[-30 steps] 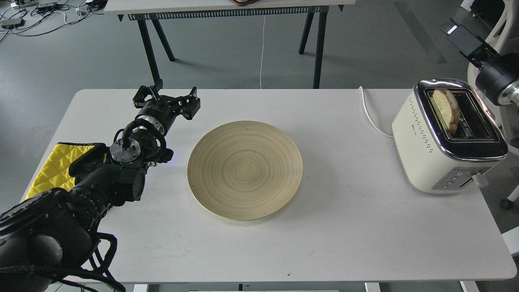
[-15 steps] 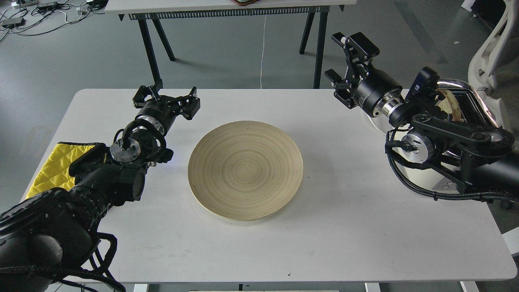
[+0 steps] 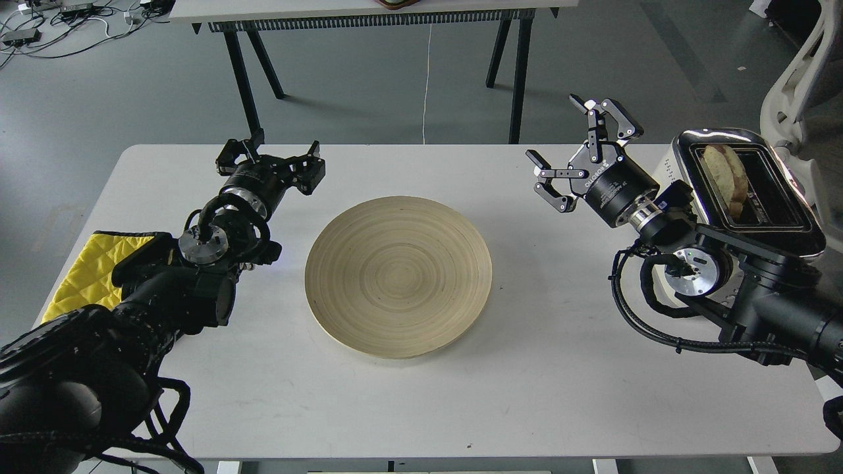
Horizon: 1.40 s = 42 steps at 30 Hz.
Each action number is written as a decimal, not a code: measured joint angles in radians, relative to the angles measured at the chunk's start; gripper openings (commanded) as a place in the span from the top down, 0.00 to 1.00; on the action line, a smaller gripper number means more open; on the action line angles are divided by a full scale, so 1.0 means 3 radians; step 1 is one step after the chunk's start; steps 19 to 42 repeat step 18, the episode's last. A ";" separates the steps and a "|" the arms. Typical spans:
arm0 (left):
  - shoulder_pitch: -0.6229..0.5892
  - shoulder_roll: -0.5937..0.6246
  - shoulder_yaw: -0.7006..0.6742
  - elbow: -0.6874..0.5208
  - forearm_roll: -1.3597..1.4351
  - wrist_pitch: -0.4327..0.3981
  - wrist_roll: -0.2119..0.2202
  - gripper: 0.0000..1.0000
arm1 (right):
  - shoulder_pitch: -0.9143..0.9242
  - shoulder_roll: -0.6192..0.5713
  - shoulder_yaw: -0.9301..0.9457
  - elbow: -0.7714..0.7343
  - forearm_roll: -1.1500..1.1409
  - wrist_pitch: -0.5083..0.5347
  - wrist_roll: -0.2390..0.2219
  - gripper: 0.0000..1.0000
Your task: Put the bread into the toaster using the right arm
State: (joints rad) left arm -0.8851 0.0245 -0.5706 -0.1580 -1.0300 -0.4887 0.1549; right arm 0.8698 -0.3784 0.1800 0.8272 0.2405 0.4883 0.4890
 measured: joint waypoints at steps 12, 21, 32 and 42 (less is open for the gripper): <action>0.0000 0.0000 0.0000 0.0000 -0.0002 0.0000 0.0000 0.00 | -0.0046 0.0044 0.0008 -0.0005 0.0001 0.0001 -0.0001 0.01; 0.0000 0.0000 0.0000 0.0000 -0.0002 0.0000 0.0000 0.00 | -0.0021 0.0040 -0.0011 -0.0052 -0.0017 0.0001 -0.0001 0.01; 0.0000 0.0000 0.0000 0.0000 -0.0002 0.0000 0.0000 0.00 | -0.0021 0.0040 -0.0011 -0.0052 -0.0017 0.0001 -0.0001 0.01; 0.0000 0.0000 0.0000 0.0000 -0.0002 0.0000 0.0000 0.00 | -0.0021 0.0040 -0.0011 -0.0052 -0.0017 0.0001 -0.0001 0.01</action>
